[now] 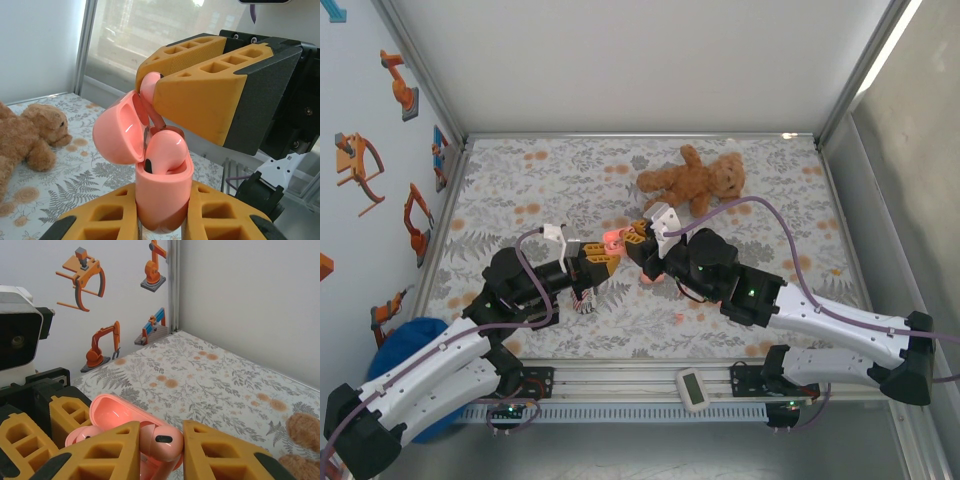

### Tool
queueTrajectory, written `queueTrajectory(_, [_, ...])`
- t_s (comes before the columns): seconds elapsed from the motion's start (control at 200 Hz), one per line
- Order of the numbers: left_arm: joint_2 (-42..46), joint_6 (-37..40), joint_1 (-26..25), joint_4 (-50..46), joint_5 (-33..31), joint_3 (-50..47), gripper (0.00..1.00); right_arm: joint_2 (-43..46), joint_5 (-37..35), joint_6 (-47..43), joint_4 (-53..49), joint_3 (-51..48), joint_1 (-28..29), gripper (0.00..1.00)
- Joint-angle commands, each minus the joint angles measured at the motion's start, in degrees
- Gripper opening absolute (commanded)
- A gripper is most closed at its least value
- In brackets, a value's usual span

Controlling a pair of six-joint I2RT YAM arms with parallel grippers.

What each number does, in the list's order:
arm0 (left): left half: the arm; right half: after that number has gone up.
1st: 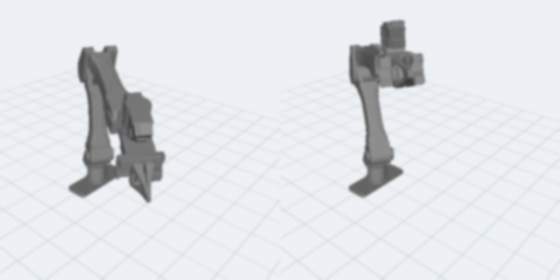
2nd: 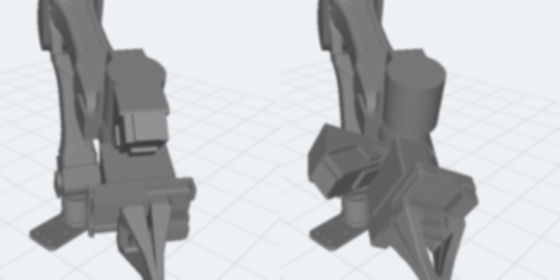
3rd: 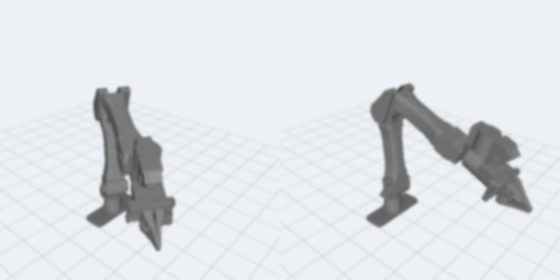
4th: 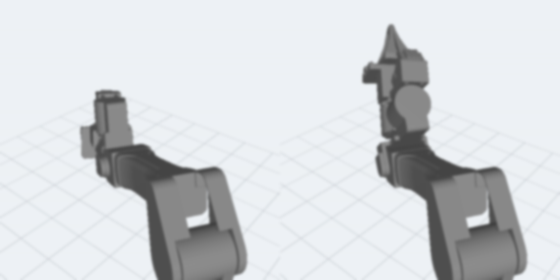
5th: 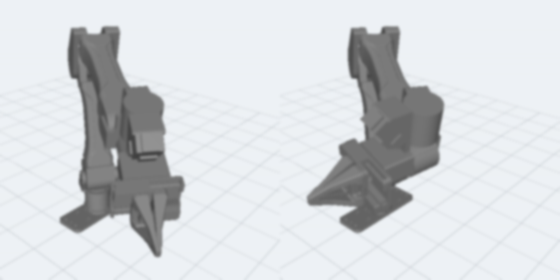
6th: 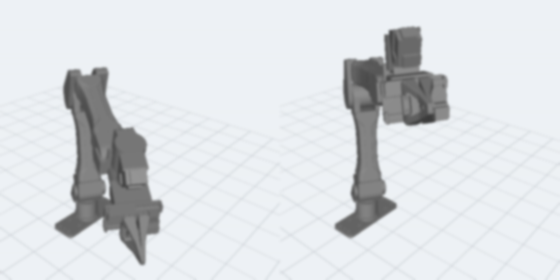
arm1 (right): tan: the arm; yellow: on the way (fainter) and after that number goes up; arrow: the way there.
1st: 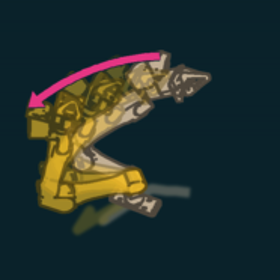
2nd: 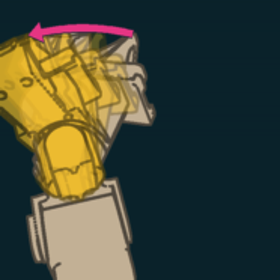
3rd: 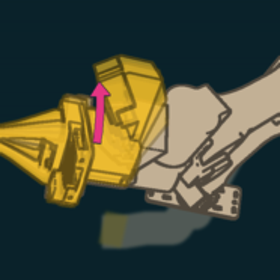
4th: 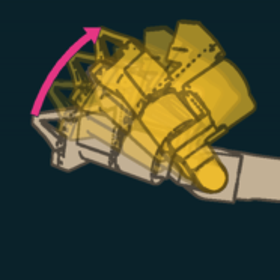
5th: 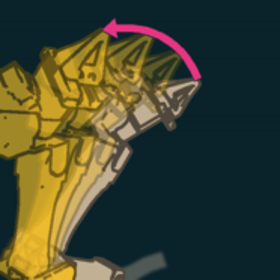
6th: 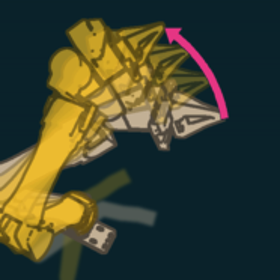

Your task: Insert the wireless bluetooth earbuds into the charging case

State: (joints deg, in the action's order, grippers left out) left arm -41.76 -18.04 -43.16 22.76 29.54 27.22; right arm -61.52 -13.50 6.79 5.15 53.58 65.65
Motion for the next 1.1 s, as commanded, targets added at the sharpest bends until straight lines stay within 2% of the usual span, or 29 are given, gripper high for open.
queueTrajectory(0.0, [0.4,-1.0,-0.4,3.7,-0.4,1.9,0.03,-0.4,0.3,-1.5,-1.3,-0.4,0.1,0.24])
queueTrajectory(0.381, [-0.1,-0.8,-0.5,3.4,-1.1,1.9,0.03,-0.5,3.9,-1.7,-2.3,0.0,0.0,0.26])
queueTrajectory(1.092, [-1.5,0.6,-0.5,5.5,-1.5,0.3,0.03,-0.2,3.9,-1.3,-3.4,2.1,0.1,0.28])
